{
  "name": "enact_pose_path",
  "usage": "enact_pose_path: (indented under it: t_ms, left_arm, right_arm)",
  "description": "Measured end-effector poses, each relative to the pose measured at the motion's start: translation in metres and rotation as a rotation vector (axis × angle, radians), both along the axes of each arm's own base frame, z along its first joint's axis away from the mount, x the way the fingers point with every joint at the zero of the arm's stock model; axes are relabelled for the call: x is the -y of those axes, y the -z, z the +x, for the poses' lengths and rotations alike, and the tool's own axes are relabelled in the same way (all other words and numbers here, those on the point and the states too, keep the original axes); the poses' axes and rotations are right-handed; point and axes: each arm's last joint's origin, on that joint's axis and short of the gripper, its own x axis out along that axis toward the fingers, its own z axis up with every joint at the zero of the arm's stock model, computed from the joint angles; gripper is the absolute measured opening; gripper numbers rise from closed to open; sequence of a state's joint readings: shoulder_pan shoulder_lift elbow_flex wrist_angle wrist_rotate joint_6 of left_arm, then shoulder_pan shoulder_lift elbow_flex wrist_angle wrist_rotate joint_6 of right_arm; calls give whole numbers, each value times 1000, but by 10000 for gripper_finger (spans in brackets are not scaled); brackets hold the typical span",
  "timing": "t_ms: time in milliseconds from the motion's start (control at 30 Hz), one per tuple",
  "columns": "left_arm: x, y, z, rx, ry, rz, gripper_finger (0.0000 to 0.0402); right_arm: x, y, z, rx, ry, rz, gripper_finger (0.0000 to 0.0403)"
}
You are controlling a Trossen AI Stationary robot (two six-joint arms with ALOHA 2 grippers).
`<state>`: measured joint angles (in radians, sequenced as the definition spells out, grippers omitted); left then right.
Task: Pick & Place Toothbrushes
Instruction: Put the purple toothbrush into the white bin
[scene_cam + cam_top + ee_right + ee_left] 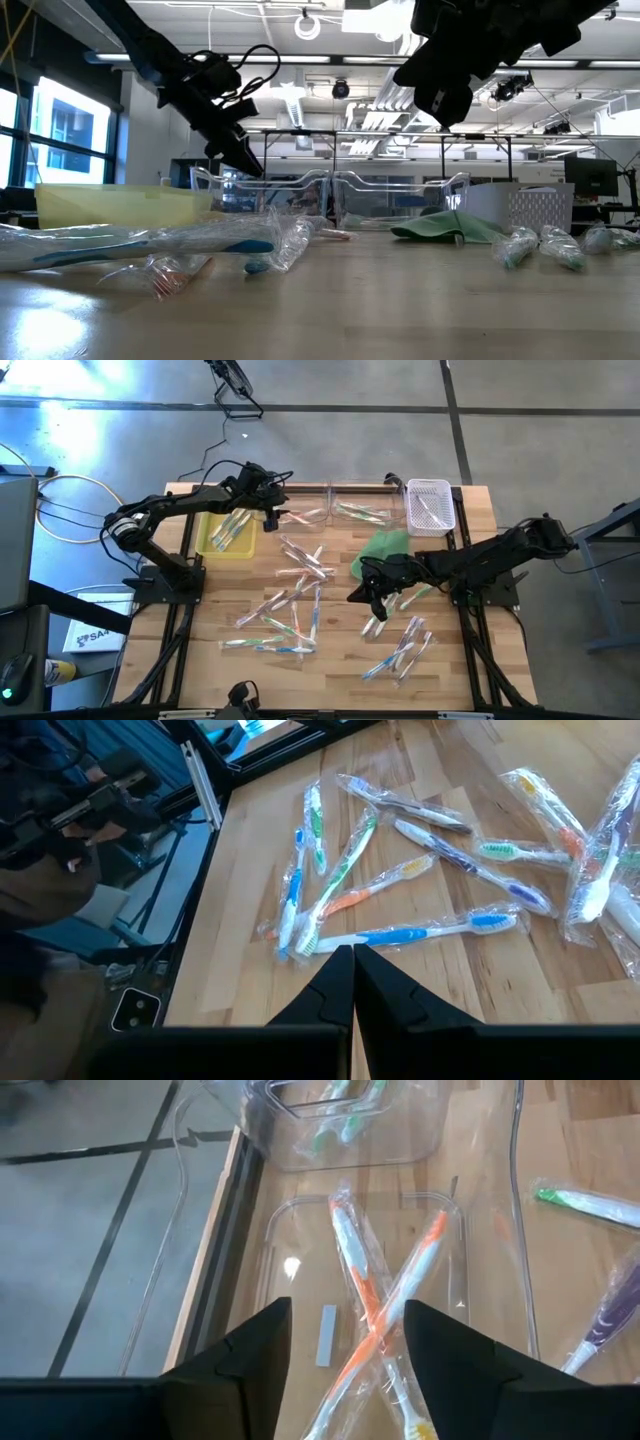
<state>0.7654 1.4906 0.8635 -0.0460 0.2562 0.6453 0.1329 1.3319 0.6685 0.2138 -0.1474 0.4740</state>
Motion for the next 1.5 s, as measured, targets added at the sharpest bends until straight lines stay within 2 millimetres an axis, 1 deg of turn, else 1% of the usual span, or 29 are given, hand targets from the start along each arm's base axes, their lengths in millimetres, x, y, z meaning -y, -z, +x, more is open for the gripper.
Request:
enact_pose_path:
  t_ms: [200,467,600,667,800,867,967,1067,1133,1233,1333,1500]
  left_arm:
    - [-1,1,-1,-12,-42,-4,188]
    - [0,1,-1,-9,-39,-17,189]
    - [0,0,0,33,-65,-58,189]
    - [0,-2,2,70,-27,-79,189]
    - [2,-9,7,194,110,-116,189]
    - [6,-12,12,228,159,-116,189]
    - [18,-17,18,251,198,-81,189]
    - [37,-21,25,254,196,-15,189]
    - [50,-19,26,235,186,7,189]
    - [68,-27,25,273,229,40,189]
    - [84,-39,17,312,274,64,189]
    - [106,-68,-3,411,357,189,189]
  right_arm:
    - [0,-1,0,9,0,1,2]
    - [1,-1,1,20,40,-23,2]
    - [2,-1,1,21,60,-33,2]
    - [2,-1,1,21,61,-33,2]
    - [2,-1,1,21,61,-34,2]
    - [2,-1,1,21,61,-34,2]
    - [2,-1,1,21,61,-34,2]
    - [2,-1,1,22,60,-37,2]
    - [2,-1,1,25,54,-48,2]
    - [2,-1,1,29,47,-64,2]
    - [2,-2,1,33,47,-63,2]
    - [2,-4,2,66,38,-78,2]
